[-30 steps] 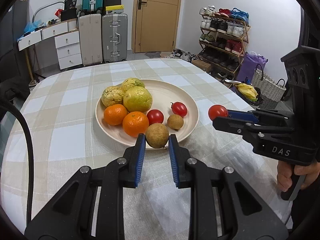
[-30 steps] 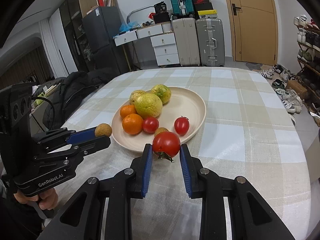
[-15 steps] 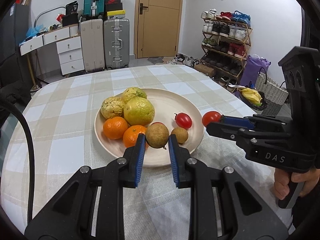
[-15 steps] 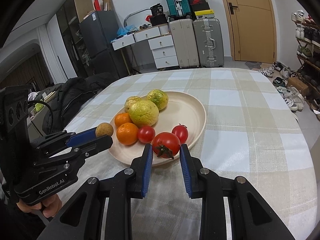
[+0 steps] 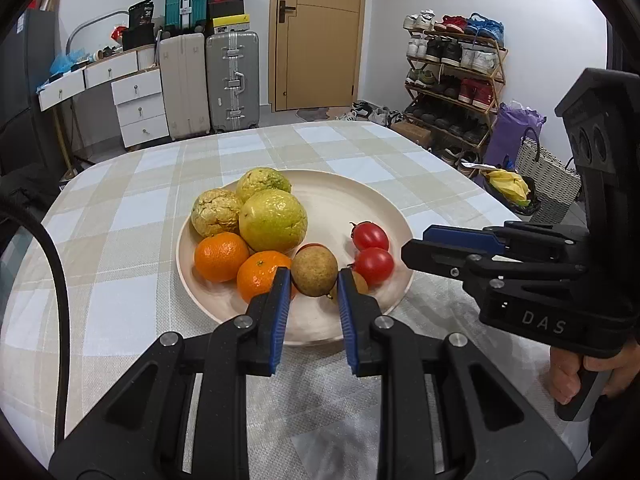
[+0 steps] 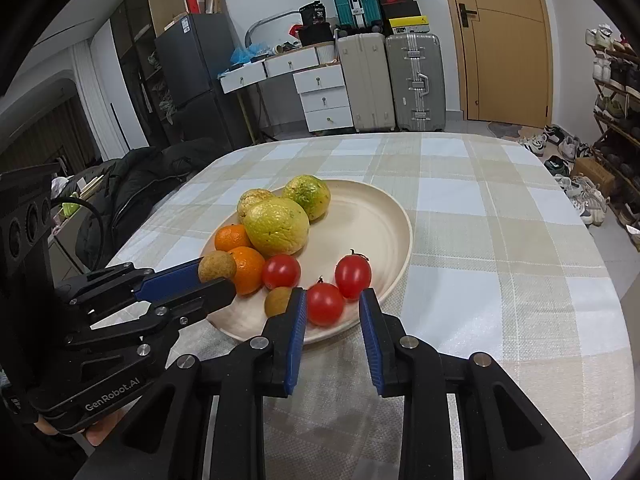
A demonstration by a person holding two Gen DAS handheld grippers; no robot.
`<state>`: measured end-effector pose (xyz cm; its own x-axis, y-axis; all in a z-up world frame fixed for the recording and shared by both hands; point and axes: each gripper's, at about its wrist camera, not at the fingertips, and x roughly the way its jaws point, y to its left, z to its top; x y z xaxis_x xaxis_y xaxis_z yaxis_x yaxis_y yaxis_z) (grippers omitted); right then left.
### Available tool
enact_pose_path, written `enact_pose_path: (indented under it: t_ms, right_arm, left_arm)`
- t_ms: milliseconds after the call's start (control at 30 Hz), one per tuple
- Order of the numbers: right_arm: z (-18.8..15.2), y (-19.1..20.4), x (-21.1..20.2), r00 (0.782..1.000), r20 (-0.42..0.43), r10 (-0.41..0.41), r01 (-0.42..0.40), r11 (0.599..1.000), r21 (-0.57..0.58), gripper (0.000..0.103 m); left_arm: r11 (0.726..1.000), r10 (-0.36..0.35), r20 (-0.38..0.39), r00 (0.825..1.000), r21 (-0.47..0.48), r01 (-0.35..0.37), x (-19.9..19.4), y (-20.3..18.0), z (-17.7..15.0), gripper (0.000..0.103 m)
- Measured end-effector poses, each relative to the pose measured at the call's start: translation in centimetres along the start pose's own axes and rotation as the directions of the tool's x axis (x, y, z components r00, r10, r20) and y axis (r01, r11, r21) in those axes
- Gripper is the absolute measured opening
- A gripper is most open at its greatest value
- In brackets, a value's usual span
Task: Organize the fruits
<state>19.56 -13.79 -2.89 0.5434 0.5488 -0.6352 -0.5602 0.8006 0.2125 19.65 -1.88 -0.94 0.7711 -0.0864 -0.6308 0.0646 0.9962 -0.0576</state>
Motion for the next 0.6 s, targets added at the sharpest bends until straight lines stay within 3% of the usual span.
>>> enact_pose_path:
  t_ms: [200, 300, 400, 467, 500, 567, 600]
  right_arm:
    - [0.0, 0.3, -0.2, 1.0, 0.011, -0.018, 0.018, 1.0, -0.01, 0.031]
    - [-0.2, 0.5, -0.4, 1.0, 0.009, -0.02, 0.021, 1.0, -0.017, 0.034]
    - [-0.6, 0.6, -0.8, 0.999, 0.019, -0.033, 0.033, 0.999, -0.029, 0.049]
    - [-0.9, 0.6, -1.2, 0.999, 0.033, -0.03, 0.03, 0.999, -0.03, 0.06]
    - [-1.1, 0.6, -1.4, 0.999, 0.038, -0.027, 0.028, 0.999, -0.027, 0.065]
    - [-1.4, 0.7, -2.0, 0.998, 0.056, -0.019, 0.02, 0.999, -0.027, 0.089]
    - [-1.5, 0.7, -2.3, 0.997, 0.072, -0.017, 0.019, 0.999, -0.026, 0.094]
  left_arm:
    - [1.0, 0.01, -0.011, 1.0, -0.019, -0.01, 0.1, 0.4, -0.1, 0.022]
    - [0.999, 0.025, -0.006, 1.0, -0.029, -0.025, -0.2, 0.9, -0.3, 0.037]
    - [0.998, 0.04, 0.02, 0.999, -0.042, -0.039, -1.0, 1.3, -0.5, 0.061]
    - [0.997, 0.055, 0.04, 0.998, -0.051, -0.053, -1.8, 1.6, -0.7, 0.087]
    - [0.996, 0.069, 0.056, 0.996, -0.054, -0.066, -2.3, 1.7, -0.9, 0.088]
    - [0.996, 0.083, 0.083, 0.993, -0.046, -0.079, -3.2, 1.7, -1.2, 0.091]
    - [0.995, 0.089, 0.089, 0.992, -0.044, -0.086, -3.7, 1.8, -1.3, 0.094]
